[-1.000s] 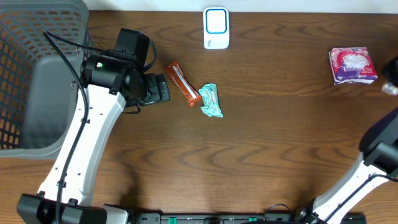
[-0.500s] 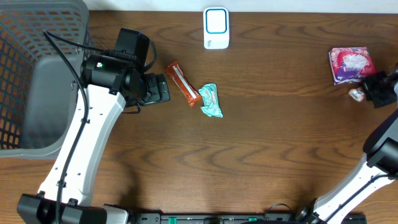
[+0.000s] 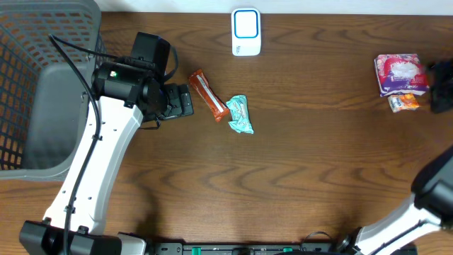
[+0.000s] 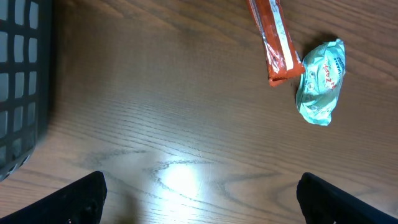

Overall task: Scan the item barcode
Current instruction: 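Carry the orange bag right and release it beside the wipes pack, then reach to the green wipes pouch and grasp it with right gripper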

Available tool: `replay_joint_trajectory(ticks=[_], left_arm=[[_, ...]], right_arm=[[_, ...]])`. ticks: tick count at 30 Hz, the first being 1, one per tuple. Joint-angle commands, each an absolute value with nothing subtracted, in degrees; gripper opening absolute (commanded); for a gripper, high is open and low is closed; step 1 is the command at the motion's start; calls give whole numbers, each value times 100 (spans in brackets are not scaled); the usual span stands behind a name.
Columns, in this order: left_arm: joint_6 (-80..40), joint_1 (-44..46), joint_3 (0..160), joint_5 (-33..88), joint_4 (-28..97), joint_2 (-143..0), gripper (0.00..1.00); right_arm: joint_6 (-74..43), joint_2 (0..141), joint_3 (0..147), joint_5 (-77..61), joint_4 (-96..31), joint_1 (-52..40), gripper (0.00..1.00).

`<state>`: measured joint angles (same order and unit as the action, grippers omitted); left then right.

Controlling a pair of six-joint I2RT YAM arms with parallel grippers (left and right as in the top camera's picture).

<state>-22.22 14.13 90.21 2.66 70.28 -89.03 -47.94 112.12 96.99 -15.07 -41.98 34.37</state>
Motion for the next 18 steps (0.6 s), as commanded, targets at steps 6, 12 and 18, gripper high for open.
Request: replay_joint_trajectory(ticks=[6, 12, 18], left_arm=[[-2169, 1415, 8991, 211, 7048, -8938, 98], [-2167, 1415, 8991, 211, 7046, -8938, 98], [-2167, 1415, 8991, 211, 7046, -8938, 98]], right_arm=[[-3212, 10005, 9749, -2425, -3870, 2735, 82], [-1782, 10156, 9738, -2777, -4407, 1245, 85], [-1256, 10779, 9738, -2731, -4654, -301, 82]])
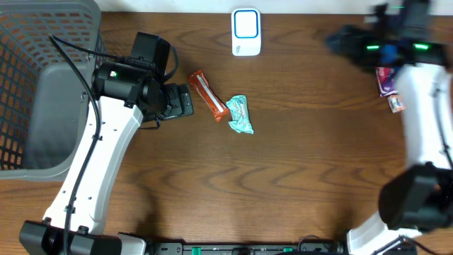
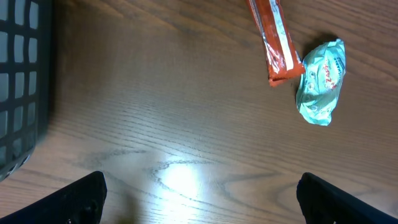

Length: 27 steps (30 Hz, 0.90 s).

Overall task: Scan the item barcode
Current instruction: 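Reach to the green wipes pouch and grasp it with right gripper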

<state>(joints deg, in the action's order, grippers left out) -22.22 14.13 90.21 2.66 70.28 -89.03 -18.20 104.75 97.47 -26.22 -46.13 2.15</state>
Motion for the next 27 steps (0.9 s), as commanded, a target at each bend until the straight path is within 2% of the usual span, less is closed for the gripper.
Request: replay_joint_trajectory(ticks=[1, 4, 10, 12, 19, 27], left_arm=[[-2167, 1415, 8991, 211, 7046, -8938, 98], [-2167, 1415, 8991, 211, 7048, -8938, 98], [-2167, 1415, 8991, 211, 7048, -8938, 98], [-2169, 1415, 8991, 211, 7046, -8938, 98], [-2169, 1415, 8991, 211, 7046, -8938, 98], [-2167, 1415, 8991, 211, 7048, -8938, 98]], right_arm=[[-1256, 10916, 9738, -2729, -4622, -537, 82], [-1264, 11373, 9738, -2565, -4493, -1197, 74], [-1693, 12160, 9738, -1986, -4469, -1986, 75], [-1695, 12374, 9738, -2010, -4482, -2180, 72], [-1691, 12604, 9738, -1955, -4777, -2569, 69], [-1691, 12604, 9684, -1245, -5065, -2779, 65]])
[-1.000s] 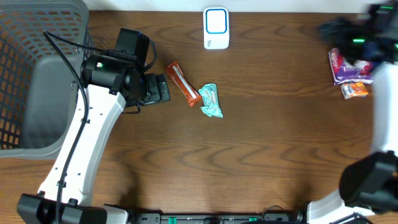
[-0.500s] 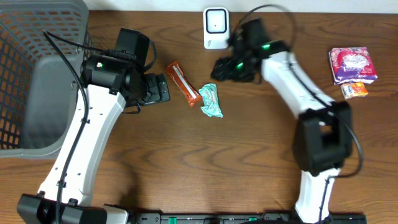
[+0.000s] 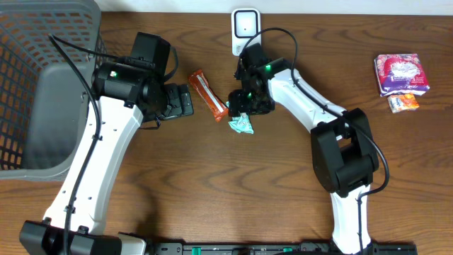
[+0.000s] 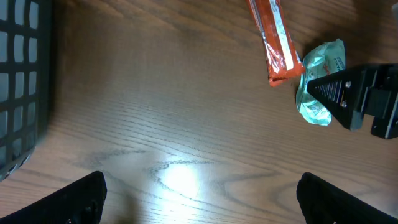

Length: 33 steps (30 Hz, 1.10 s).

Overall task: Scan the item barcode
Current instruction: 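Reach to the green wipes pouch and grasp it with right gripper, then hold the green pouch in front of the scanner window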

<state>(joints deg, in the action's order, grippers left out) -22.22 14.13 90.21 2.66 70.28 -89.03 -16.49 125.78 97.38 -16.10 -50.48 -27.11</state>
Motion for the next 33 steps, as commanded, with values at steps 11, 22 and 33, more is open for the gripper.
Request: replay_joint_trajectory(ticks=[11, 22, 33], left_arm=[[-2167, 1415, 8991, 211, 7046, -8938, 98], [-2167, 1415, 8991, 211, 7046, -8938, 98], [-2167, 1415, 8991, 211, 7046, -8938, 98]], right_arm=[[-1841, 12595, 9295, -1378, -4606, -2805, 23], [-1763, 12363, 10328, -3970, -5454, -1970, 1], [-969, 12363, 10370, -5843, -7544, -1024, 1]])
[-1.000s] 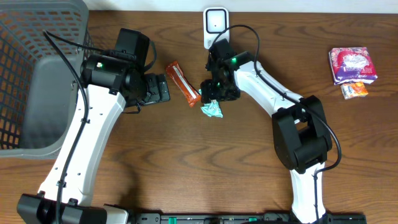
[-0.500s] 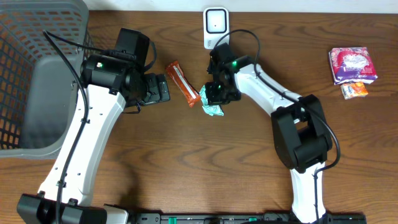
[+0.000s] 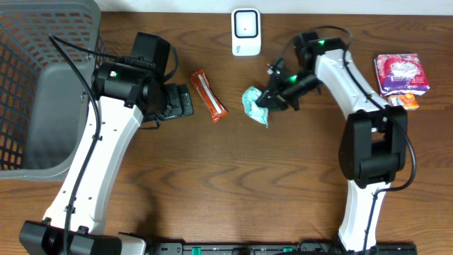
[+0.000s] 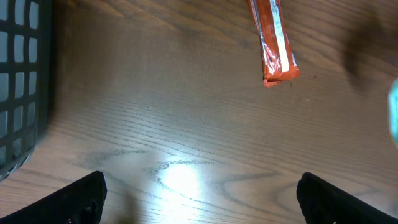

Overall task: Scan the item barcode
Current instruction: 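Hold the green pouch in front of the scanner window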

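A crumpled teal packet [image 3: 253, 105] hangs right of the orange bar, with my right gripper [image 3: 272, 96] shut on its right end. Only its edge [image 4: 394, 116] shows in the left wrist view. The white barcode scanner [image 3: 245, 32] stands at the table's far edge, up and left of the packet. An orange snack bar [image 3: 207, 95] [image 4: 272, 41] lies on the wood in front of my left gripper [image 3: 181, 101] [image 4: 199, 200]. That gripper is open, its dark fingertips [image 4: 79, 198] wide apart over bare table.
A grey mesh basket [image 3: 42, 85] fills the far left. A pink packet [image 3: 400, 72] and a small orange packet [image 3: 405, 103] lie at the far right. The wooden table [image 3: 233, 184] runs to the front edge.
The teal packet has left its spot beside the orange bar and now sits further right in my right gripper. The right arm has swung rightward. My left arm is unmoved.
The bar and teal packet lay side by side, my right arm only at the right edge of view. It then appeared blurred at the far right, then stood over the teal packet. Now it holds the packet away from the bar. My left gripper stayed open throughout.
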Available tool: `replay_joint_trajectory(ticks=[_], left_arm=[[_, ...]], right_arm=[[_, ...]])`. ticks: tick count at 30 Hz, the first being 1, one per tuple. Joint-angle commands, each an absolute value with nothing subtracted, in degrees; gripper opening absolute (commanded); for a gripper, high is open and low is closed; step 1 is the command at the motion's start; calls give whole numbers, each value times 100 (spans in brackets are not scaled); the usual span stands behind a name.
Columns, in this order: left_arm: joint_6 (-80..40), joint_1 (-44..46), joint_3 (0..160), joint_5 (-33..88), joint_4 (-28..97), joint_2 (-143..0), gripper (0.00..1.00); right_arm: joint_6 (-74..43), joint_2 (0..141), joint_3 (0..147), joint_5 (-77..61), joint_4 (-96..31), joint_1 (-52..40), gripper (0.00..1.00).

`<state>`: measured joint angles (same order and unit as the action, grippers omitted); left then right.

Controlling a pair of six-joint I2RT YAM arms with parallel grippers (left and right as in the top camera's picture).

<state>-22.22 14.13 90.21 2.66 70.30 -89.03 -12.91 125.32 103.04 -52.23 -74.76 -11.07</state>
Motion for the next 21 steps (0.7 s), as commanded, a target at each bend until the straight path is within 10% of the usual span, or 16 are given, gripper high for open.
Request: replay_joint_trajectory(ticks=[1, 21], left_arm=[[-2167, 1415, 8991, 211, 7046, -8938, 98], [-2169, 1415, 8991, 211, 7046, -8938, 98]], right_arm=[[-862, 12363, 10370, -5798, -7487, -1000, 1], [-3374, 12392, 10388, -572, -744, -1673, 1]])
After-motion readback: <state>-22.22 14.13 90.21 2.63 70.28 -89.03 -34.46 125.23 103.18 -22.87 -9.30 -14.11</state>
